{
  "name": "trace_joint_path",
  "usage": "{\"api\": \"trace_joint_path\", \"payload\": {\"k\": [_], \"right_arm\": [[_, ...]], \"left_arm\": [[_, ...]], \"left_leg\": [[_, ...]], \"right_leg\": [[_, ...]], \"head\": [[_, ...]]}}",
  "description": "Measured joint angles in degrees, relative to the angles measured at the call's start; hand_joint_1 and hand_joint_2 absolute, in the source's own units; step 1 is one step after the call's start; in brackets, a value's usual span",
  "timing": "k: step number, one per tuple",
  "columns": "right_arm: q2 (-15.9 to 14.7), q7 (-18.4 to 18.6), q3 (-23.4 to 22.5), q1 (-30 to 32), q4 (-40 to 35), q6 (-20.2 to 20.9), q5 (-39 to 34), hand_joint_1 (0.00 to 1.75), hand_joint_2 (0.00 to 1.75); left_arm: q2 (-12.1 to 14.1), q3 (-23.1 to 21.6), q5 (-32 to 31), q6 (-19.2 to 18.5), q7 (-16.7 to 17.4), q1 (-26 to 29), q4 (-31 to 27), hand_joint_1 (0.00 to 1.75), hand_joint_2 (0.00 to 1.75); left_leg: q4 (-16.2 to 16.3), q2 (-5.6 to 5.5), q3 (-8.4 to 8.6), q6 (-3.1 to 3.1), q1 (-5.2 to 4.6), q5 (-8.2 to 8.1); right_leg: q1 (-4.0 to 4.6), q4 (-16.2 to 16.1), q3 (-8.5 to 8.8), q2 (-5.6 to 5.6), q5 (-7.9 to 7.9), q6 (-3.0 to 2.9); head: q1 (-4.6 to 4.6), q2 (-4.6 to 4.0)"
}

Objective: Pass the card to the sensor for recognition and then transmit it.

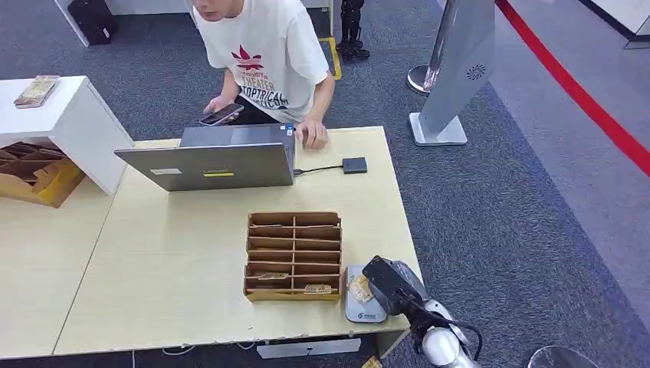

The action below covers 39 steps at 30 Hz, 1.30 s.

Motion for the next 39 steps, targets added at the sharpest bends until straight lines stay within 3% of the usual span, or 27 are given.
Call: {"api": "trace_joint_path", "payload": {"k": [15,18,23,27,35,39], "right_arm": [[1.1,-1.0,0.0,1.0,-2.2,-3.6,2.1,1.75,1.75],[1.6,-2.5,0.0,1.9,-4.8,-6.4,3.2,1.75,1.75],[4.7,-9.4,-1.7,4.2,-13.8,-16.6,3.7,1.75,1.75],[6.8,-12.9,-2.8,6.0,-21.6,-21.4,3.4,1.75,1.75],[9.0,-17.2,-4.0,9.0,-32.8,-27.8,2.6,1.75,1.75],[9.4,-18.3,-4.0,9.3,-36.0,-29.0,2.9,1.75,1.75]], "left_arm": [[-0.2,0.0,0.0,0.1,-0.6,0.0,0.0,0.00,1.75],[-0.3,0.0,0.0,0.1,-1.1,0.0,0.0,0.00,1.75],[-1.0,0.0,0.0,0.8,-3.1,0.1,0.1,0.00,1.75],[-1.1,0.0,0.0,1.4,-4.0,0.1,0.1,0.00,1.75],[-1.2,0.0,0.0,1.5,-4.7,0.1,0.1,0.00,1.75],[-1.2,0.0,0.0,1.5,-4.9,0.1,0.1,0.00,1.75]], "left_leg": [[0.0,-0.01,-0.10,0.01,-0.01,0.01],[0.0,0.00,-0.14,0.01,-0.01,0.01],[0.0,0.00,-0.22,0.00,-0.02,0.01],[0.0,-0.01,-0.29,0.00,-0.01,0.00],[0.0,-0.01,-0.36,0.01,-0.02,-0.02],[0.0,-0.01,-0.36,0.01,-0.01,-0.02]], "right_leg": [[-0.01,0.0,0.02,-0.01,0.01,0.01],[-0.01,0.0,-0.03,0.00,0.01,0.01],[-0.01,0.0,-0.13,0.00,0.00,0.00],[-0.01,0.0,-0.19,0.00,-0.03,0.03],[-0.02,0.0,-0.23,0.00,-0.04,0.04],[-0.01,0.0,-0.23,0.00,-0.04,0.04]], "head": [[0.00,0.00],[-0.04,0.00],[-0.04,0.00],[-0.02,0.00],[-0.02,0.00],[-0.04,0.00]]}}
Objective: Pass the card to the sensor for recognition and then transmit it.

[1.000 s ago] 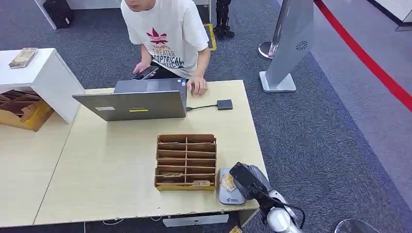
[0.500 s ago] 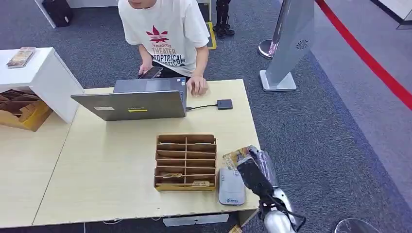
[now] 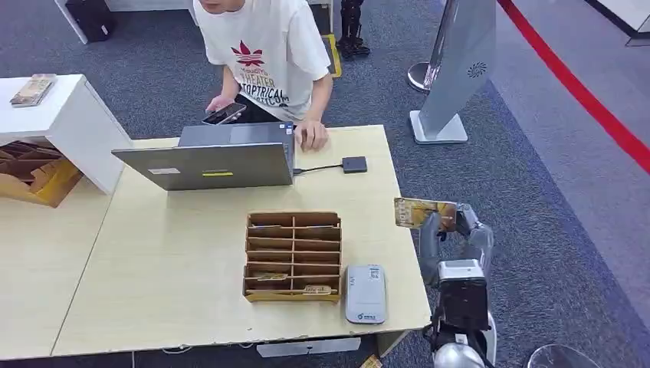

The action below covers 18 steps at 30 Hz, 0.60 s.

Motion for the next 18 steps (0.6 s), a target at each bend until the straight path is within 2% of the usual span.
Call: {"api": "trace_joint_path", "payload": {"k": [7,12,15,18], "right_arm": [[0.0,-0.2,2.0,-1.9,-1.6,0.0,0.0,1.75,1.75],[0.0,1.2,4.2,-6.2,-0.8,1.5,1.1,1.75,1.75],[0.0,3.0,5.4,-10.1,1.5,2.8,2.2,1.75,1.75],[0.0,6.7,5.6,-14.7,5.4,5.0,3.0,1.75,1.75]], "left_arm": [[0.0,0.0,0.0,-0.1,-0.2,0.0,0.0,0.00,1.75],[0.0,0.0,0.0,-0.3,-0.2,0.0,0.1,0.00,1.75],[0.2,-0.3,0.0,-0.5,0.2,0.0,0.3,0.00,1.75],[0.3,-0.9,0.0,-0.7,0.7,-0.1,0.3,0.00,1.75]], "left_leg": [[0.0,0.00,0.00,0.00,0.01,0.01],[0.0,-0.02,-0.02,0.01,0.00,0.03],[0.0,0.01,-0.02,0.00,0.00,0.03],[0.0,0.01,0.00,0.04,0.00,0.07]], "right_leg": [[0.00,0.0,0.01,0.00,0.00,0.00],[0.00,0.0,0.02,0.00,0.01,0.00],[0.00,0.0,0.02,0.02,0.02,-0.01],[0.00,0.0,0.02,0.03,0.03,-0.02]], "head": [[0.00,0.00],[0.00,0.00],[0.00,0.00],[0.04,0.00]]}}
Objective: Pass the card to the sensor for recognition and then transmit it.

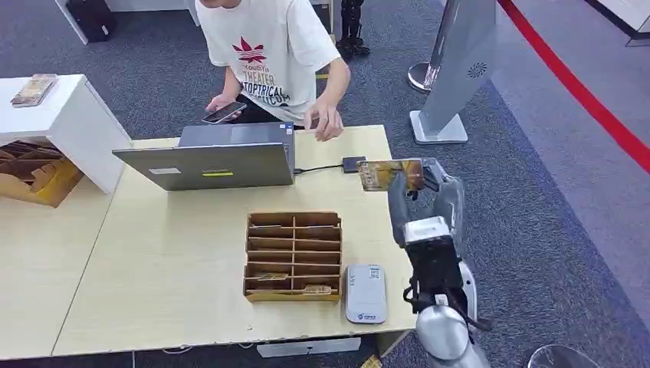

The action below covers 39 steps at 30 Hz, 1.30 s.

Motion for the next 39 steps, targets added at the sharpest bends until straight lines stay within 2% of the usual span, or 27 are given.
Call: {"api": "trace_joint_path", "payload": {"k": [3,7,15,25,26,27,28,39], "right_arm": [[0.0,3.8,-0.2,-5.9,6.2,1.9,2.9,1.75,1.75],[0.0,7.1,-1.1,-12.5,14.2,2.9,8.0,1.75,1.75],[0.0,13.5,-3.1,-22.1,26.2,3.8,17.8,1.75,1.75],[0.2,16.3,-5.0,-28.5,36.0,4.5,23.2,1.75,1.75],[0.3,16.4,-5.0,-28.8,36.5,4.6,23.4,1.33,1.75],[0.5,16.5,-5.0,-28.9,36.9,4.6,23.7,0.47,1.75],[0.6,16.8,-5.0,-29.1,37.4,4.8,24.0,0.00,1.75],[2.4,17.2,-4.7,-28.9,40.0,6.8,25.7,0.00,1.75]], "left_arm": [[0.3,-0.9,0.0,-0.5,1.0,0.0,0.0,0.00,1.75],[0.6,-2.1,0.0,-0.9,2.3,-0.1,0.0,0.00,1.75],[1.0,-3.5,0.0,-1.3,3.7,-0.2,0.0,0.00,1.75],[1.1,-4.6,0.0,-1.4,4.4,-0.3,0.0,0.00,1.75],[1.1,-4.6,0.0,-1.4,4.5,-0.3,0.0,0.00,1.75],[1.1,-4.6,0.0,-1.4,4.5,-0.3,0.0,0.00,1.75],[1.1,-4.6,0.0,-1.4,4.5,-0.3,0.0,0.00,1.75],[1.1,-4.6,0.0,-1.3,4.7,-0.4,0.0,0.00,1.75]], "left_leg": [[0.0,0.00,0.01,-0.02,0.00,0.04],[0.0,-0.07,-0.02,0.01,0.00,0.09],[0.0,-0.09,-0.04,0.01,0.00,0.08],[0.0,-0.11,-0.04,0.01,0.00,0.09],[0.0,-0.11,-0.04,0.01,0.00,0.09],[0.0,-0.11,-0.04,0.01,0.00,0.08],[0.0,-0.12,-0.04,0.01,0.00,0.09],[0.0,-0.13,-0.05,0.00,0.00,0.08]], "right_leg": [[0.00,0.0,0.00,0.00,0.04,-0.01],[0.00,0.0,0.00,-0.04,0.06,0.01],[0.00,0.0,-0.04,-0.04,0.06,0.01],[0.00,0.0,-0.03,-0.04,0.06,0.01],[0.00,0.0,-0.03,-0.04,0.06,0.01],[0.00,0.0,-0.04,-0.04,0.06,0.01],[0.00,0.0,-0.04,-0.04,0.06,0.01],[0.00,0.0,-0.05,-0.05,0.06,0.01]], "head": [[0.00,0.00],[0.00,0.00],[0.00,0.00],[0.02,0.00],[0.00,0.00],[0.00,0.00],[0.00,0.00],[0.00,0.00]]}}
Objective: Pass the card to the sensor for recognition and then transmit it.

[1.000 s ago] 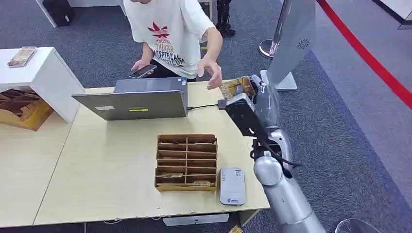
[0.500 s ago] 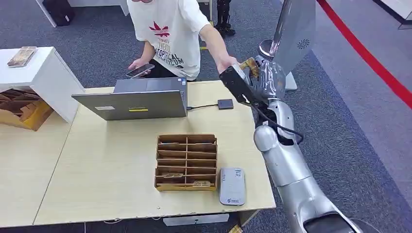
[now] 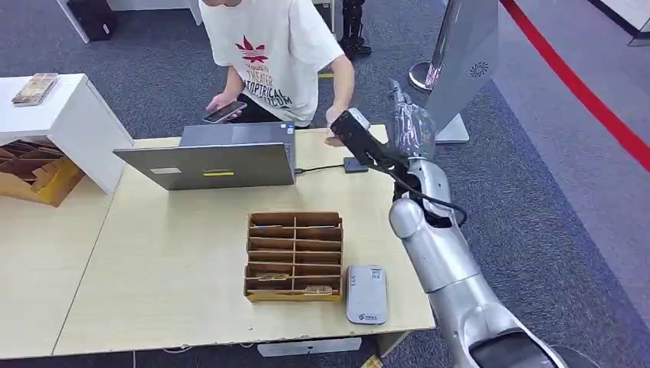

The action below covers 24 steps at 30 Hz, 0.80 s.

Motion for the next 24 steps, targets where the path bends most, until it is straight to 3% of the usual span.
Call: {"api": "trace_joint_path", "payload": {"k": [7,10,14,20,21,22,23,24], "right_arm": [[1.5,-2.1,0.6,3.5,-1.9,-0.2,-1.0,0.00,1.75],[2.1,-5.1,0.6,5.4,-4.2,-0.3,-5.1,0.00,1.75],[3.4,-9.1,2.9,12.5,-12.1,-0.5,-8.8,0.00,1.75],[3.5,-11.3,7.5,22.7,-21.2,-4.1,-8.2,0.00,1.75],[3.4,-11.7,8.0,24.1,-22.2,-4.6,-8.2,0.14,1.75],[3.4,-12.0,8.5,25.5,-23.4,-5.2,-8.2,0.14,1.75],[3.4,-12.2,8.9,26.7,-24.3,-5.6,-8.0,0.40,1.75],[3.3,-12.5,9.2,27.8,-25.1,-5.8,-7.9,0.91,1.75]], "left_arm": [[0.0,0.0,0.0,0.2,-0.3,0.0,0.0,0.00,1.75],[-0.2,0.0,0.0,0.3,-0.9,0.0,0.0,0.00,1.75],[-0.7,0.7,0.0,0.9,-2.6,0.1,0.0,0.00,1.75],[-1.1,1.8,0.0,1.1,-3.6,0.2,0.0,0.00,1.75],[-1.1,1.9,0.0,1.1,-3.6,0.2,0.0,0.00,1.75],[-1.1,2.1,0.0,1.2,-3.7,0.2,0.0,0.00,1.75],[-1.2,2.3,0.0,1.2,-3.8,0.2,0.0,0.00,1.75],[-1.2,2.6,0.0,1.2,-3.9,0.2,0.0,0.00,1.75]], "left_leg": [[0.0,0.00,-0.02,0.00,0.00,0.00],[0.0,-0.01,-0.02,0.00,0.00,0.00],[0.0,0.00,-0.05,0.00,0.00,-0.02],[0.0,0.03,-0.12,0.02,-0.01,-0.04],[0.0,0.03,-0.12,0.02,-0.01,-0.04],[0.0,0.03,-0.13,0.02,-0.01,-0.04],[0.0,0.03,-0.13,0.02,-0.01,-0.04],[0.0,0.06,-0.13,0.02,-0.01,-0.04]], "right_leg": [[0.00,0.0,-0.04,0.01,0.00,0.00],[0.00,0.0,-0.04,0.00,0.00,0.00],[0.00,0.0,-0.08,0.00,-0.03,0.01],[-0.01,0.0,-0.16,0.00,-0.06,0.00],[-0.01,0.0,-0.17,0.00,-0.06,0.00],[-0.01,0.0,-0.17,0.00,-0.06,0.00],[-0.01,0.0,-0.17,0.00,-0.06,0.00],[-0.01,0.0,-0.16,0.01,-0.06,0.00]], "head": [[0.00,0.00],[0.02,0.00],[-0.02,0.00],[0.00,0.00],[-0.02,0.00],[0.00,0.00],[-0.02,0.00],[-0.02,0.00]]}}
